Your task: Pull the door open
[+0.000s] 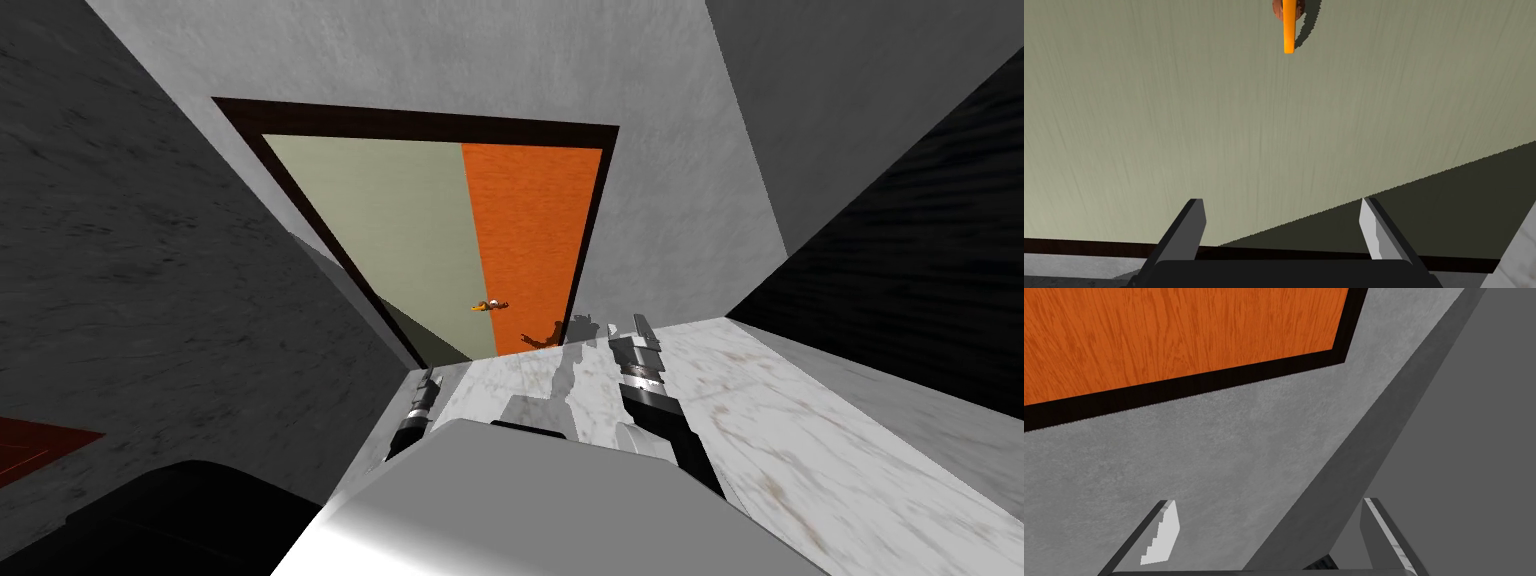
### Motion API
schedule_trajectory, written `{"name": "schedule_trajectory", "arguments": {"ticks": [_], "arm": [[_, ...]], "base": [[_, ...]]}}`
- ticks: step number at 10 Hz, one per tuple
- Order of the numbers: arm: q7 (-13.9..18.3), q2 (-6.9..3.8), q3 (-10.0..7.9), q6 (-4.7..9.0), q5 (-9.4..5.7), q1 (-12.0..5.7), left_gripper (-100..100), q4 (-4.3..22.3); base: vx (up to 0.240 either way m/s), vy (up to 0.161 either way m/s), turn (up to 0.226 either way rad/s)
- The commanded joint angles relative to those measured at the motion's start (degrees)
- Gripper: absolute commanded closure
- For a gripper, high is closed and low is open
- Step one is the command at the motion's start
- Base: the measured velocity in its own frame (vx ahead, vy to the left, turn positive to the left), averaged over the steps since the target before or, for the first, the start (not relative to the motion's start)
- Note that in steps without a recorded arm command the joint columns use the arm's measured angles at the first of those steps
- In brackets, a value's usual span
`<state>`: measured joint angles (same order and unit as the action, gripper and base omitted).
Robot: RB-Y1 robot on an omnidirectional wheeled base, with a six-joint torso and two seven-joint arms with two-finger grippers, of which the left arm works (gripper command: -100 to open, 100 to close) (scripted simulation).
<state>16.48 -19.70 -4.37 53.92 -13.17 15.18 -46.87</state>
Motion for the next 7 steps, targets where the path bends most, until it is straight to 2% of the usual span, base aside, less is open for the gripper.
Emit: {"name": "schedule_trajectory", "arguments": {"ticks": [1, 7], "arm": [[-0.17, 0.04, -0.02, -0.05, -0.14, -0.18, -100, 0.13], [-0.83, 0.23, -0.09, -0.21, -0.73, -0.98, -100, 0.74]], "base": [[-0.211, 0.038, -0.016], [-0.189, 0.008, -0.017]]}}
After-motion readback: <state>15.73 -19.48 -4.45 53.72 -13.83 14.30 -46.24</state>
